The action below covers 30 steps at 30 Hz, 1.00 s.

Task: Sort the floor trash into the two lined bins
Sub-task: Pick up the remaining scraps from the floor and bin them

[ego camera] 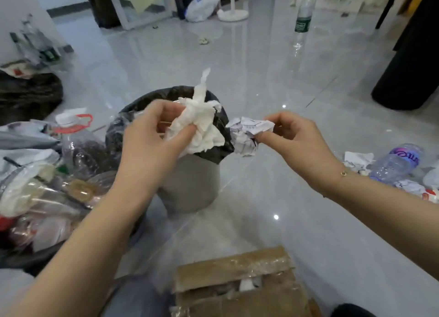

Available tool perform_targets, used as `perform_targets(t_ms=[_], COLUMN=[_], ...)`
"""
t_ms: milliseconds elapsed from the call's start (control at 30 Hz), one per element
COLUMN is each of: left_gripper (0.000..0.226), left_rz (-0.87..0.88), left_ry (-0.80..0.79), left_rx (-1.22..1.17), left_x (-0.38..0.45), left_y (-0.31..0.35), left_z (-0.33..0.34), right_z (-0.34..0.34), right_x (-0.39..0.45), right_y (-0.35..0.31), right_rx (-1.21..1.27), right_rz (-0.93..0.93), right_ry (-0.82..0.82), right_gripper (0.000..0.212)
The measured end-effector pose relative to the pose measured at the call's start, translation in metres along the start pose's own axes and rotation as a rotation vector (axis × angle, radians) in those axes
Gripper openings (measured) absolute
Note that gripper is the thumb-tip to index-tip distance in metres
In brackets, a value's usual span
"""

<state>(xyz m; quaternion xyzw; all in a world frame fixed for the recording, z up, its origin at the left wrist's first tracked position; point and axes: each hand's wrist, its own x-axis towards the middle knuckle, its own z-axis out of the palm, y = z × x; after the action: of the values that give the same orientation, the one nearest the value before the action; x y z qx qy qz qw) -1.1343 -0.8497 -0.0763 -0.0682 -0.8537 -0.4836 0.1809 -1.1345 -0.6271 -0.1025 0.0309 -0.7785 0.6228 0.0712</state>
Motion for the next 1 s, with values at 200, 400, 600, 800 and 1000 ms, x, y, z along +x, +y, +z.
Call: perform_targets(t_ms=[200,400,600,800,1000], left_gripper=[0.018,0.024,0.016,0.033,0.023], left_rz=[0.045,0.040,-0.027,-0.156,-0.128], left_ry=[0.118,-0.055,-0.415,-0.603,-0.462], left_rx=[0.105,0.357,0.593,0.667,0.449], left_x=[0.040,0.049,0.041,0.039,0.028], left_y=[-0.021,-0.049,-0.066,-0.064,-0.061], left_z=[-0.032,-0.039,-0.037,-0.032,-0.034], right_z=[0.042,0.071,0.074,0.077,0.075], right_x=[0.054,0.093,0.092,0.090,0.086], right_y=[-0.031,-0.018,0.006,-0.002,0.002], right_rx=[-0.057,-0.225,-0.471,-0.645,-0.668], right_rz=[-0.134,-0.185,-0.313,-0.323,-0.255], right_ry=[-0.051,-0.153,-0.348,-0.589,-0.649], right_gripper=[0.010,0.018,0.012,0.026,0.053])
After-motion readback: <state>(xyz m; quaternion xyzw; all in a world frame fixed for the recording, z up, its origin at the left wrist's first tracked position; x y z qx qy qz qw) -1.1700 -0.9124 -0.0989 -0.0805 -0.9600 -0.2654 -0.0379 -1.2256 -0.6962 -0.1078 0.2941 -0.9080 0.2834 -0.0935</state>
